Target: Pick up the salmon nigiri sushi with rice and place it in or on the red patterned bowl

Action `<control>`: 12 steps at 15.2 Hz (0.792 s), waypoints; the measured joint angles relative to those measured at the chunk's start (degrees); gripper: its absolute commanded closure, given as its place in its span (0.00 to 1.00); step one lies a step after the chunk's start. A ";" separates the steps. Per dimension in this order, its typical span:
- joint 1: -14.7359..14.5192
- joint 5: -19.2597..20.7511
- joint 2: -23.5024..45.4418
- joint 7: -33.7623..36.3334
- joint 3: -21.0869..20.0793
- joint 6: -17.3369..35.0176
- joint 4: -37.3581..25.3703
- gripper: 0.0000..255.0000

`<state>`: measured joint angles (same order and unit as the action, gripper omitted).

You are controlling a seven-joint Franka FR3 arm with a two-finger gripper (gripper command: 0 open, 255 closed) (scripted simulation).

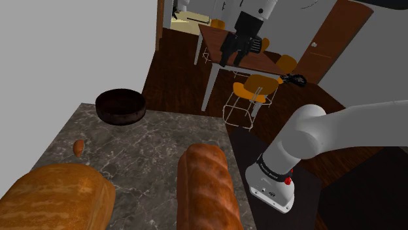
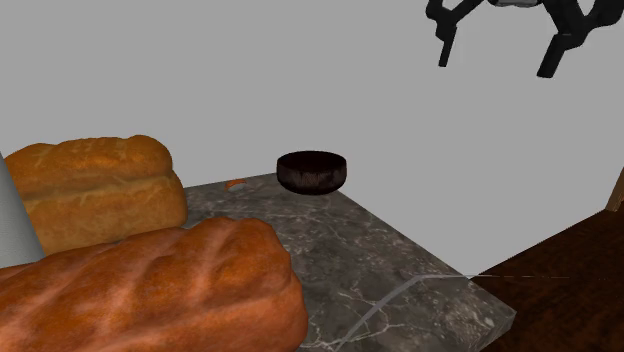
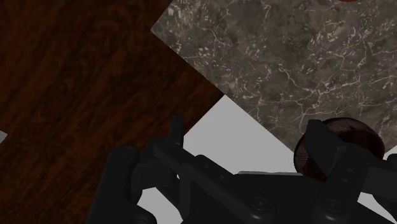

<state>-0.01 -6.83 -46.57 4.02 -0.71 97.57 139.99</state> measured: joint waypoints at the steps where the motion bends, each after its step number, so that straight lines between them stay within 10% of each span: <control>1: 0.00 0.00 0.00 0.00 0.00 0.00 0.00 0.00; 12: -3.17 -4.36 11.04 14.80 -14.69 8.80 -2.47 0.00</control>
<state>-3.18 -11.19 -35.53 18.82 -15.40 106.37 137.52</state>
